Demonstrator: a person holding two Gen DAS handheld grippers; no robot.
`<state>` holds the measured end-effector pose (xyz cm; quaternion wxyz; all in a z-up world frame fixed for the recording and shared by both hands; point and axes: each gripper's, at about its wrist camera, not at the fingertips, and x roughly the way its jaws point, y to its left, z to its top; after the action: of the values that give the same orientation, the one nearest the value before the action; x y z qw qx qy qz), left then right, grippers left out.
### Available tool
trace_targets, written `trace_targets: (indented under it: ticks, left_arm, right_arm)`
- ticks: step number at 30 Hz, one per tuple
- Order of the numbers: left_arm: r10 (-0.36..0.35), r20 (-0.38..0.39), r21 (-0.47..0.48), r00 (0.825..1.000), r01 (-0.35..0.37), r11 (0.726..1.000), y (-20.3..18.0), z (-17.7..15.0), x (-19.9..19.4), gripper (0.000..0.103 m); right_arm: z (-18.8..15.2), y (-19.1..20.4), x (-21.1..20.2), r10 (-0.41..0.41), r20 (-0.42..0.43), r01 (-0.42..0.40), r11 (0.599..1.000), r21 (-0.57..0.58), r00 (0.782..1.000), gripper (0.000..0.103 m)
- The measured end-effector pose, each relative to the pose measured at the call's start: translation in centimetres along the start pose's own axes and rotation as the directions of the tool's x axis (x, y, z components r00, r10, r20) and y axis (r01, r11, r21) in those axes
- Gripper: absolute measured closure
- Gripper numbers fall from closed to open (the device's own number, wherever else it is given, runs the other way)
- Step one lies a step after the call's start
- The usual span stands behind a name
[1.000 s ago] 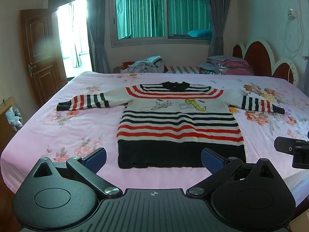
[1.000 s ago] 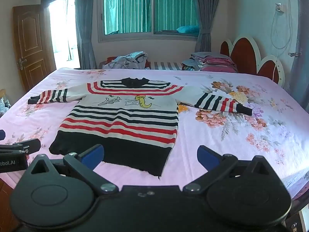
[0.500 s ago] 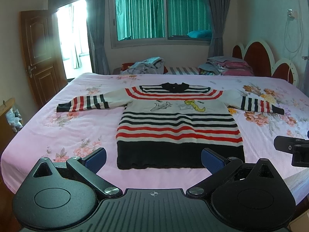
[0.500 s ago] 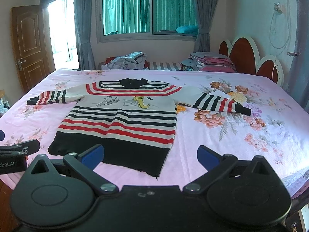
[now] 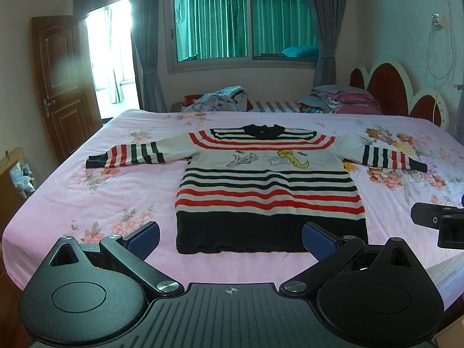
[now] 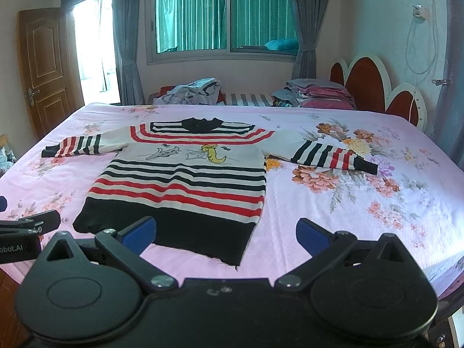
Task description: Fold small clothes
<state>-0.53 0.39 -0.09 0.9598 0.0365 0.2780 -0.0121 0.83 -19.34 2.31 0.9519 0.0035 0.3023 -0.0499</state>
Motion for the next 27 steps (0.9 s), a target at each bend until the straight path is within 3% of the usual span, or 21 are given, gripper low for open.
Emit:
trace_targets:
  ticks: [27]
  left_arm:
    - [-0.001, 0.000, 0.004, 1.000, 0.001, 1.000, -0.25, 0.23, 0.00, 0.000]
  right_arm:
    - [0.16, 0.06, -0.24, -0.001, 0.002, 0.001, 1.000, -0.002, 1.000, 0.000]
